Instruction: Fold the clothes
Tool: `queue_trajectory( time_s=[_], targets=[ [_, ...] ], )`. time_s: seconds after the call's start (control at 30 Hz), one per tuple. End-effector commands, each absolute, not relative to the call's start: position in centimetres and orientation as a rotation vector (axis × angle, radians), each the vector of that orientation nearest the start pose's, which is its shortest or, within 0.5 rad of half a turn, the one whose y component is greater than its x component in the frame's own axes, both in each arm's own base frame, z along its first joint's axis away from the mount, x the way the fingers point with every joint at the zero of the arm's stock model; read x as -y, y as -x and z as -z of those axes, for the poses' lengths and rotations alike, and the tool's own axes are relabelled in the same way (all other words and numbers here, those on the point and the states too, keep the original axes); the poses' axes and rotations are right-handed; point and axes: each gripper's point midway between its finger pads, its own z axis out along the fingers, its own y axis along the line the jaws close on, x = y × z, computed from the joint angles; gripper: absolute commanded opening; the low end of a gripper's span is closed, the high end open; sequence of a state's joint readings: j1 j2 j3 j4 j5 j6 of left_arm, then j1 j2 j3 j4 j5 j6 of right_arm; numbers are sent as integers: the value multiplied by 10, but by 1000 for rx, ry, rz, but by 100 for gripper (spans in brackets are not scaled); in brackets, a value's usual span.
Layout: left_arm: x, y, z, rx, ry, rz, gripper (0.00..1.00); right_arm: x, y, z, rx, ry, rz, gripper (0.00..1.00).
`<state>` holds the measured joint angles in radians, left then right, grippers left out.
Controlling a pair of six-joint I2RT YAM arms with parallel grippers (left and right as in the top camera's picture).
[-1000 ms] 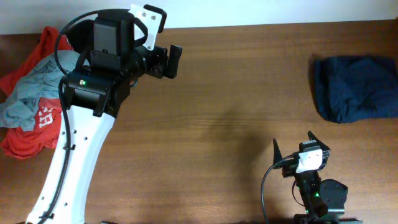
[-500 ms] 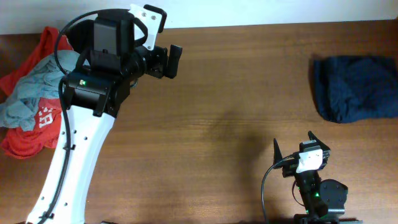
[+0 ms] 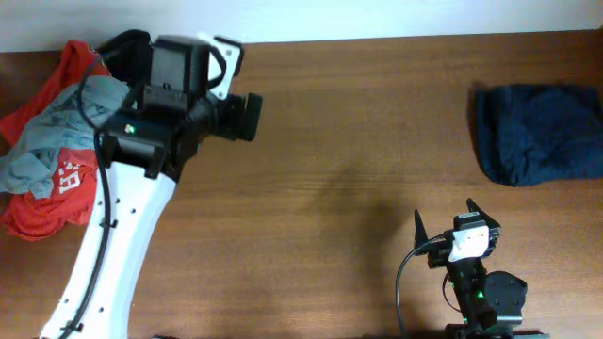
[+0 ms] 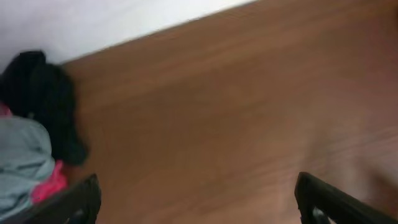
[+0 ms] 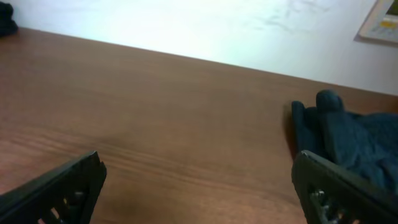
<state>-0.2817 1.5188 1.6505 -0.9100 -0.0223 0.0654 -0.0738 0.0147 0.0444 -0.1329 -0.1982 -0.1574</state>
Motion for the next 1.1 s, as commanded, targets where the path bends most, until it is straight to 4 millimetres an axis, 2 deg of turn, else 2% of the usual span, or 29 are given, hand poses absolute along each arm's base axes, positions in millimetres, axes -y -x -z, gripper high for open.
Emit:
queue_trajectory(
  time_s=[0.0, 0.17, 0.37, 0.5, 0.63, 0.8, 1.07],
  targets=[
    [91, -388, -291, -2228, -375, 6, 99, -14, -242, -158, -1661, 204, 13, 98],
    [89, -370, -266, -2036, -347, 57, 99, -14, -242, -158, -1661, 203, 14, 98],
    [68, -323, -227, -1859, -303, 95, 99, -14, -242, -158, -1661, 204, 14, 99],
    [53, -292, -210, -1790, -275, 95, 99, -14, -242, -158, -1661, 204, 14, 99],
    [41, -270, -201, -1717, -239, 68, 99, -14, -242, -158, -1661, 204, 14, 99],
    [35, -253, -194, -1621, -219, 50, 99, -14, -242, -158, -1661, 204, 13, 99],
    [28, -247, -173, -1601, -205, 41, 99, -14, -242, -158, -1661, 204, 14, 99]
  ],
)
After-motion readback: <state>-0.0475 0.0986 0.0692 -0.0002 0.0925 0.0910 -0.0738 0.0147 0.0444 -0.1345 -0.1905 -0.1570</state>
